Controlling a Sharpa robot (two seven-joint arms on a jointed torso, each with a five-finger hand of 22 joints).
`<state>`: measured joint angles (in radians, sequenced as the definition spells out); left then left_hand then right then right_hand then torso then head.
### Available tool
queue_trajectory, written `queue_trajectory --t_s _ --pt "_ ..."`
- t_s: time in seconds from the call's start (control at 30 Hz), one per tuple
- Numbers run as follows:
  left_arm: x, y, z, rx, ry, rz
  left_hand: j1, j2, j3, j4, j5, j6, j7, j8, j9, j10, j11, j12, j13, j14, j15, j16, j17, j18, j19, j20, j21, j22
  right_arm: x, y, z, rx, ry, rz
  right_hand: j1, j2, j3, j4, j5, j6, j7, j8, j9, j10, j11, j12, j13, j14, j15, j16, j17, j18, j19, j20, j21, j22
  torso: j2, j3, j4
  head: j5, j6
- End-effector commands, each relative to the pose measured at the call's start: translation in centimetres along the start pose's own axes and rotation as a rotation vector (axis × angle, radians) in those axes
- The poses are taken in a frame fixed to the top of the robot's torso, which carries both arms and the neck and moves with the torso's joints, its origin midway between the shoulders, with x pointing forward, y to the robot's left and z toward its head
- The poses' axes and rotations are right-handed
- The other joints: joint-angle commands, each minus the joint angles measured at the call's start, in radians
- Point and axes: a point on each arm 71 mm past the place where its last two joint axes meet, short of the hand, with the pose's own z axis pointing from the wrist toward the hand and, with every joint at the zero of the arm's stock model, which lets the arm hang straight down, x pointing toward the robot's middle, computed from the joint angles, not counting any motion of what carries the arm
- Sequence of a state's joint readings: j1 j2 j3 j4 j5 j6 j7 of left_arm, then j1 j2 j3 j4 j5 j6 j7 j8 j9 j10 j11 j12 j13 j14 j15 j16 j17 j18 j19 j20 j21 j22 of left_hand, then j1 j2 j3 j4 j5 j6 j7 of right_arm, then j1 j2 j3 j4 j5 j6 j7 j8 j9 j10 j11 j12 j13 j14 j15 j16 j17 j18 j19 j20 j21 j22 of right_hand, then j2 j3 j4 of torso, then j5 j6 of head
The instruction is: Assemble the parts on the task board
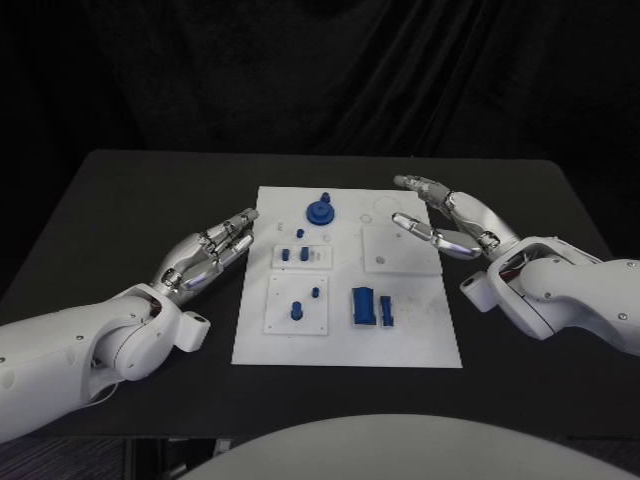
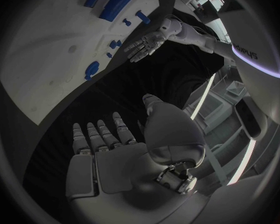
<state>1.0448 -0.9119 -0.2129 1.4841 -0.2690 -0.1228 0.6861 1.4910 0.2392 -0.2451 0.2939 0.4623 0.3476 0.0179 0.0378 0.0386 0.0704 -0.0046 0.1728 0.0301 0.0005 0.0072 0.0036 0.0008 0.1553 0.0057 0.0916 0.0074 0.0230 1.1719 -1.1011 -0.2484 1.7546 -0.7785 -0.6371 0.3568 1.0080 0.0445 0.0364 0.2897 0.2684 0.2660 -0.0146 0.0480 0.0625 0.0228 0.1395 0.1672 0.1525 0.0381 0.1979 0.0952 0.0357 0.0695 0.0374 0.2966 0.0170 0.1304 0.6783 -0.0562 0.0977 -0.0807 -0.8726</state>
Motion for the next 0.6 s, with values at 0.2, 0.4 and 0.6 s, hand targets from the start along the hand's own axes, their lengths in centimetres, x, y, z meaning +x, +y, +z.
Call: queue_trajectory --t_s 0.2,0.4,0.6 --pt "0.4 -1.0 1.4 0.160 -0.021 -0.107 -0.162 0.030 -0.066 -0.003 -0.168 -0.141 -0.101 -0.011 -0.012 -0.009 0.016 -0.032 -0.004 0.000 0.003 -0.004 -0.001 -0.003 0.000 0.001 -0.002 -0.007 -0.1 -1.8 0.4 -0.035 0.009 0.347 0.079 0.031 -0.168 0.003 -0.109 -0.060 -0.052 -0.021 -0.035 -0.018 -0.086 -0.069 -0.107 -0.034 -0.042 -0.062 -0.028 0.001 -0.022 -0.003 -0.010 -0.076 -0.052 0.0132 -0.0305 0.027 0.000" --pt "0.6 -0.8 2.0 0.169 -0.019 -0.109 -0.148 0.029 -0.063 -0.003 -0.157 -0.138 -0.097 -0.012 -0.012 -0.013 -0.009 -0.039 -0.005 0.000 -0.009 -0.004 -0.001 0.001 0.000 -0.006 -0.002 -0.008 0.1 -2.7 0.4 -0.034 0.014 0.369 0.094 0.055 -0.198 0.003 -0.098 -0.076 -0.056 -0.024 -0.037 -0.021 -0.073 -0.080 -0.122 -0.036 -0.034 -0.069 -0.029 0.002 -0.023 -0.003 -0.011 -0.084 -0.072 0.0210 -0.0462 0.053 0.000" --pt "0.5 -0.7 2.1 0.181 -0.020 -0.078 -0.158 0.026 -0.071 -0.001 -0.188 -0.140 -0.135 -0.012 -0.012 -0.019 -0.036 -0.052 -0.007 0.000 -0.018 -0.004 -0.001 0.001 -0.001 -0.016 -0.003 -0.011 0.3 -2.9 0.5 -0.043 0.022 0.378 0.099 0.065 -0.211 0.003 -0.094 -0.087 -0.065 -0.025 -0.038 -0.021 -0.074 -0.081 -0.126 -0.036 -0.034 -0.071 -0.030 0.002 -0.024 -0.002 -0.011 -0.088 -0.073 0.0273 -0.0506 0.063 0.000"
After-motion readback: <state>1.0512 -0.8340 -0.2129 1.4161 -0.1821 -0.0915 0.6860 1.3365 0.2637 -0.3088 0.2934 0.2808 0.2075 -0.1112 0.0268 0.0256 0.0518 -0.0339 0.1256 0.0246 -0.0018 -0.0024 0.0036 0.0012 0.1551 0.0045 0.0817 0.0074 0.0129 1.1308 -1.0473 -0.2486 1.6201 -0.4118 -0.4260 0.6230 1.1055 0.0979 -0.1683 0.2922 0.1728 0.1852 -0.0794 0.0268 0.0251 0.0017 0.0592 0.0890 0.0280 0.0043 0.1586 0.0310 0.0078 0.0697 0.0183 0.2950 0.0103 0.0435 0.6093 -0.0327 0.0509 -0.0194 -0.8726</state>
